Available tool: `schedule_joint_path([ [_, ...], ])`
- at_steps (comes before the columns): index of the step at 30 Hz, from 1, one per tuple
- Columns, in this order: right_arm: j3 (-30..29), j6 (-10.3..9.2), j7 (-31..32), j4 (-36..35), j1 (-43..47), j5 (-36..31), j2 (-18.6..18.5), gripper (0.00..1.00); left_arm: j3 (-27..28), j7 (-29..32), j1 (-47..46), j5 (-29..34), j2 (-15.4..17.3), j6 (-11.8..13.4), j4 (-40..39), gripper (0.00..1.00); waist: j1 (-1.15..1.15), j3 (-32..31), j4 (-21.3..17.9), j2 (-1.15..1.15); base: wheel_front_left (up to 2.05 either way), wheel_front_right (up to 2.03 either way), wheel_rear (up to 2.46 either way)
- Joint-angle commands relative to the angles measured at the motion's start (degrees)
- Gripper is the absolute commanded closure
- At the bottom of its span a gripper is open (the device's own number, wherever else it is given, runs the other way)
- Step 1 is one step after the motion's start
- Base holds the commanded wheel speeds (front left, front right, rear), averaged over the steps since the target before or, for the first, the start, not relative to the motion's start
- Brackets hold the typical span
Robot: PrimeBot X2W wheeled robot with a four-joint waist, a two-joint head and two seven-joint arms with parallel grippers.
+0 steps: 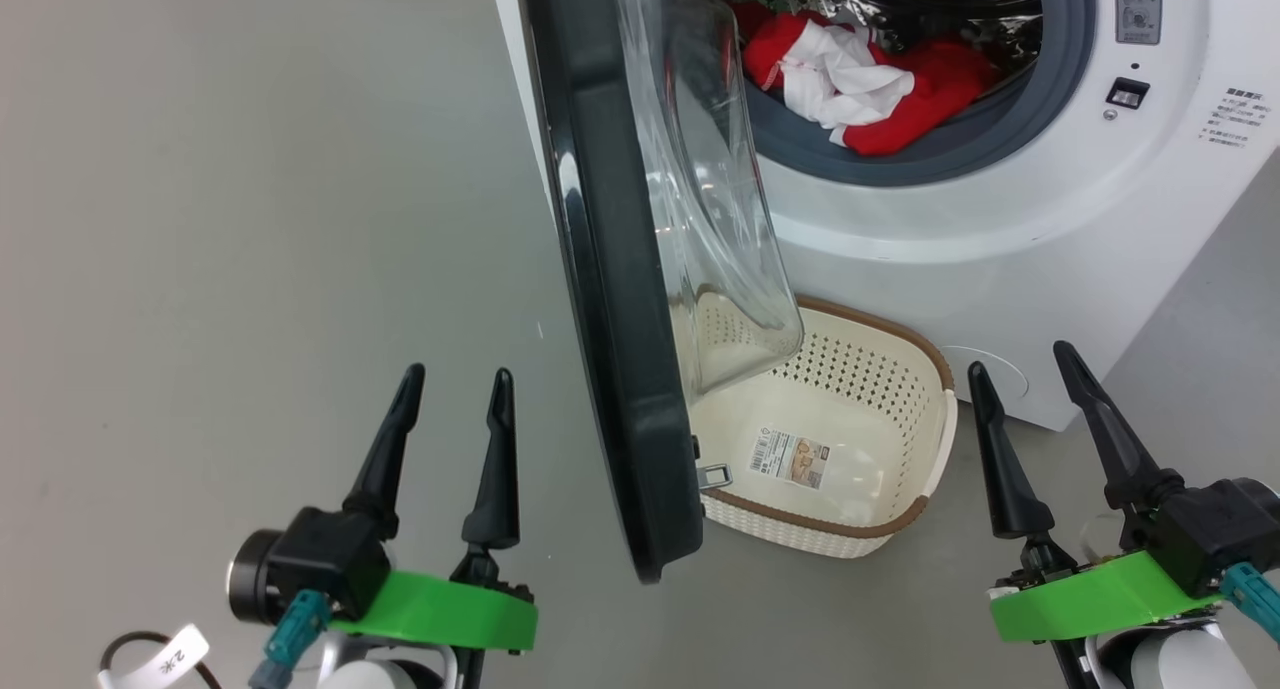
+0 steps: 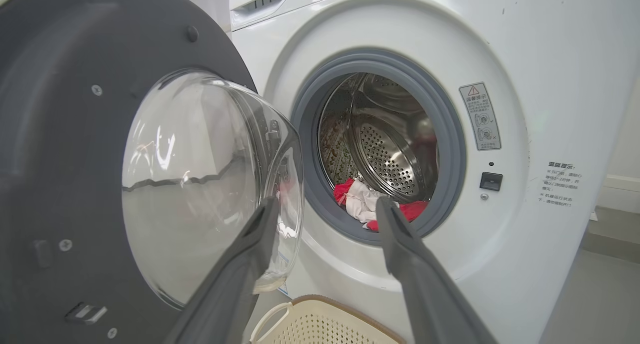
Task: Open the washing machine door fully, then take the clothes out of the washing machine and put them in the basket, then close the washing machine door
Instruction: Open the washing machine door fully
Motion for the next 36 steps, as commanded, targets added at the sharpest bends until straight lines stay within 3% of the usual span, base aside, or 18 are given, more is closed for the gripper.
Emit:
schedule_joint_path([
  [1,1.79,0.35,-0.82,-1.26,-0.34,0.5,0.15,0.0,2.18,-0.45,0.32,0.21,0.87,0.59,-1.36,0.0,0.0,0.06,-0.27,0.0,0.0,0.0,0.0],
  [10,1.94,0.35,-1.39,-0.43,-0.84,1.05,0.15,0.0,2.11,-0.45,0.21,0.19,0.87,0.9,-0.92,0.0,0.0,-0.11,-0.59,0.0,0.0,0.0,0.0],
  [11,1.97,0.35,-1.44,-0.36,-0.79,1.24,0.15,0.0,2.13,-0.45,0.24,0.18,0.87,0.97,-0.95,0.76,0.0,-0.19,-0.57,0.0,0.0,0.0,0.0],
  [12,2.02,0.35,-1.46,-0.33,-0.8,1.32,0.15,0.0,2.17,-0.45,0.23,0.19,0.87,0.99,-1.12,1.0,0.0,-0.23,-0.58,0.0,0.0,0.0,0.0],
  [26,2.15,0.35,-1.65,-0.13,-0.68,2.22,0.16,0.0,2.14,-0.45,-2.71,5.21,0.87,1.61,-14.49,1.0,0.0,-0.57,-1.39,0.0,0.0,0.0,0.0],
  [36,2.13,0.35,-1.75,0.08,-0.48,2.6,0.16,0.0,-4.19,-0.45,-4.47,6.97,0.87,-0.36,-20.86,1.0,0.0,-0.94,-2.07,0.0,0.0,0.0,0.0],
])
